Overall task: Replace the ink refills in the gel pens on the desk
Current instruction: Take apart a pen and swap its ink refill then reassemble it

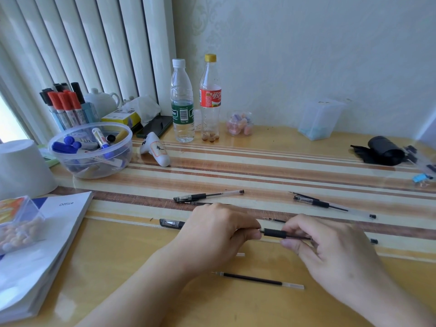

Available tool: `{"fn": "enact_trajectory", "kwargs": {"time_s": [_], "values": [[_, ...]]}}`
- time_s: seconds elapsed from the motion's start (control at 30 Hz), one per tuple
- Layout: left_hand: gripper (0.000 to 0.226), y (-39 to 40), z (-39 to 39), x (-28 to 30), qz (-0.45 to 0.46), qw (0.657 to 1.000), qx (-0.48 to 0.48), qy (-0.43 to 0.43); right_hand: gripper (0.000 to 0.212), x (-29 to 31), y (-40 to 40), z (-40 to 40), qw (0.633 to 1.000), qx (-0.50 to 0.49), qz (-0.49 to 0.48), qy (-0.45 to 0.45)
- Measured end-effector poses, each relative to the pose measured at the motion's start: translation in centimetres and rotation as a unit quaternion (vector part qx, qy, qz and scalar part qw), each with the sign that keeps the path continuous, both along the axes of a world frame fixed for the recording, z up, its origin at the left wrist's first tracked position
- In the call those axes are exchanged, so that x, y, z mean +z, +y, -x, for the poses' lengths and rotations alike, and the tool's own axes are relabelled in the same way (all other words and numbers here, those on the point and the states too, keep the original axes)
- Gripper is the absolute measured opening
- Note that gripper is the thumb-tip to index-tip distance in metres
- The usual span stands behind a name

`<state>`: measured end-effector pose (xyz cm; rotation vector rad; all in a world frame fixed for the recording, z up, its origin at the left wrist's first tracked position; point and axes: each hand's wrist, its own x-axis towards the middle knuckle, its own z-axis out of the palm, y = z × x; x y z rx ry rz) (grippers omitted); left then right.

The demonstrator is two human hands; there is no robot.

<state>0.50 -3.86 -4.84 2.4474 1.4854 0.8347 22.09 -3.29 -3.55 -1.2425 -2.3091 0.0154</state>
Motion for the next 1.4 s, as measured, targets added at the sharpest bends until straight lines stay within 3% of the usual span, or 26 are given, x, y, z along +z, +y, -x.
{"fn": "enact_trajectory", "kwargs": {"time_s": [0.1,0.37,0.5,0.6,0.7,0.8,0.93,1.4], "values": [[0.023,0.2,0.1,-0.3,-0.029,0.999,-0.001,0.021,0.007,-0.2,0.1,0.1,1.000,0.010,0.005,0.004],[0.020,-0.1,0.0,0.1,-0.063,0.998,-0.012,0.007,0.030,-1.0,0.2,0.0,0.999,0.018,0.041,0.021],[0.013,-0.5,-0.3,1.0,0.003,0.998,-0.011,-0.070,0.021,-0.7,0.4,0.0,0.995,0.027,0.080,0.043],[0.029,-0.4,0.2,1.0,0.109,0.983,-0.030,-0.144,0.021,-0.1,0.4,-0.2,0.995,0.028,0.079,0.046],[0.042,0.0,0.9,0.4,0.110,0.987,-0.009,-0.116,0.019,-0.1,0.6,-0.7,0.993,0.031,0.089,0.065],[0.032,0.5,0.9,0.1,0.110,0.985,0.019,-0.128,0.008,-0.1,0.6,-0.7,0.994,0.010,0.084,0.064],[0.013,0.7,0.9,0.1,0.094,0.988,0.039,-0.119,0.010,-0.2,0.3,-0.5,0.995,-0.012,0.088,0.045],[0.013,0.4,0.3,0.3,0.041,0.995,-0.003,-0.095,0.009,-0.2,0.5,-0.5,0.996,-0.007,0.060,0.067]]}}
